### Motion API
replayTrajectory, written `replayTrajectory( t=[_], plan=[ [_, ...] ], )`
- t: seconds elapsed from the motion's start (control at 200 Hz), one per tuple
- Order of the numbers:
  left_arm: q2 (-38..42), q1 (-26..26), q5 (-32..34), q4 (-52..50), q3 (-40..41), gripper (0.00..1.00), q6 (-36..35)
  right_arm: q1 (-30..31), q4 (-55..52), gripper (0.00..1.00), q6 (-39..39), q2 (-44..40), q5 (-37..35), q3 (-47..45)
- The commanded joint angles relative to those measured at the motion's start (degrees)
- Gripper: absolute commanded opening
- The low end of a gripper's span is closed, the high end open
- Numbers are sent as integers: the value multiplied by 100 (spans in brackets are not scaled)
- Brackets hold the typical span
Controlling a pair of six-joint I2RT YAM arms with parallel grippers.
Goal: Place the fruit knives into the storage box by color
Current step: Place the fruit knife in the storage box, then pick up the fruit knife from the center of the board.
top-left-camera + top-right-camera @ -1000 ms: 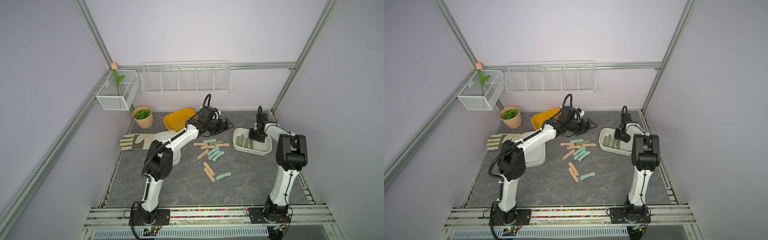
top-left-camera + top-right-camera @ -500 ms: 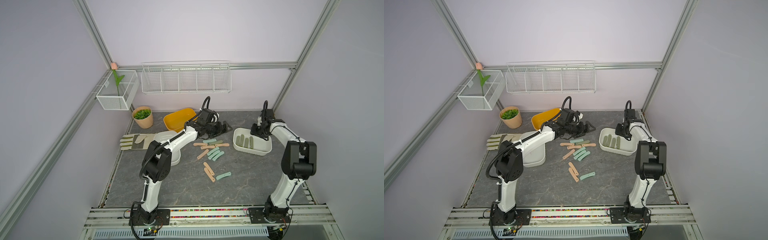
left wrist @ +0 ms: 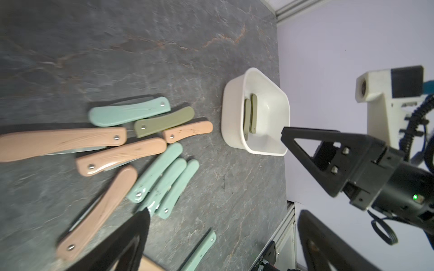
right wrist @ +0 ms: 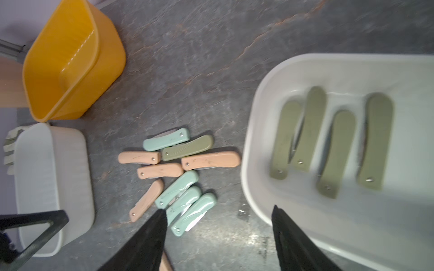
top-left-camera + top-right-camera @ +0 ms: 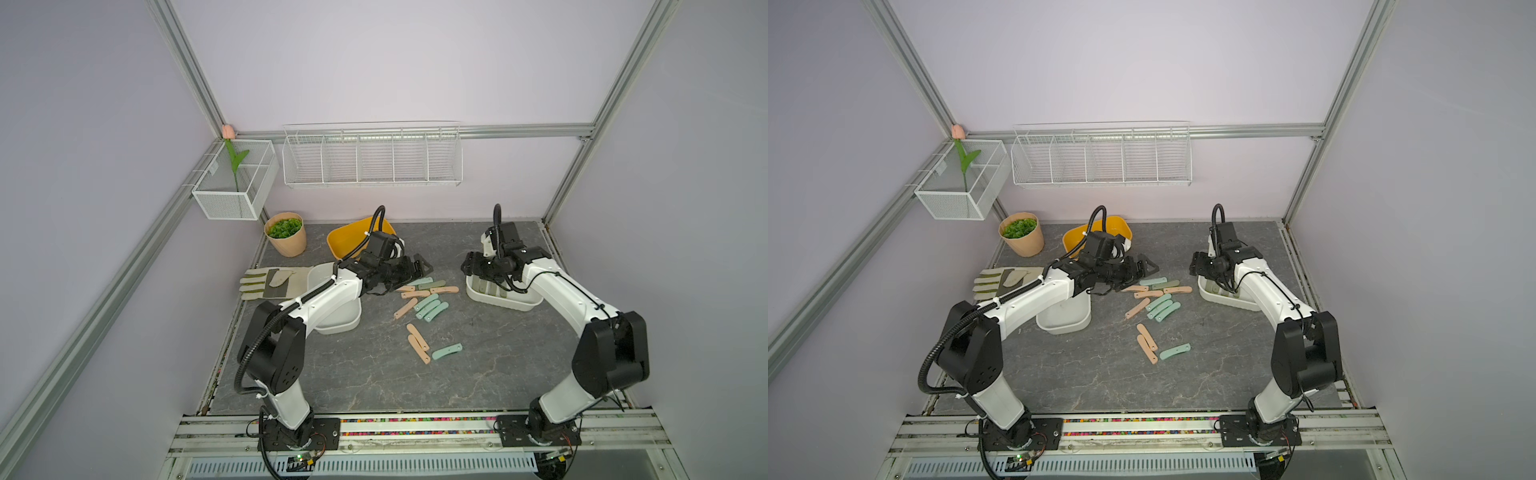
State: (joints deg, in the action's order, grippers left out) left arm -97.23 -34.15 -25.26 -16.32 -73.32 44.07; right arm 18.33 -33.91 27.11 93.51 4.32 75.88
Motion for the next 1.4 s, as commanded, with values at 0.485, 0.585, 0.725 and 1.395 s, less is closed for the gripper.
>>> replayTrajectory(
  t=[0.485,0.585,0.725,1.395],
  plan=[
    [942,592,190,-23,862,99,-135,909,-338,79,863,2414,-323,1872],
    [993,625,173,-24,889,99,-154,905,-470,78,857,2613,-403,2044],
    [1036,666,157,-26,907,99,-189,905,-471,78,893,2717,-439,1994],
    [872,705,54,138,864,99,-139,819,-287,77,970,3306,-149,2080]
  ],
)
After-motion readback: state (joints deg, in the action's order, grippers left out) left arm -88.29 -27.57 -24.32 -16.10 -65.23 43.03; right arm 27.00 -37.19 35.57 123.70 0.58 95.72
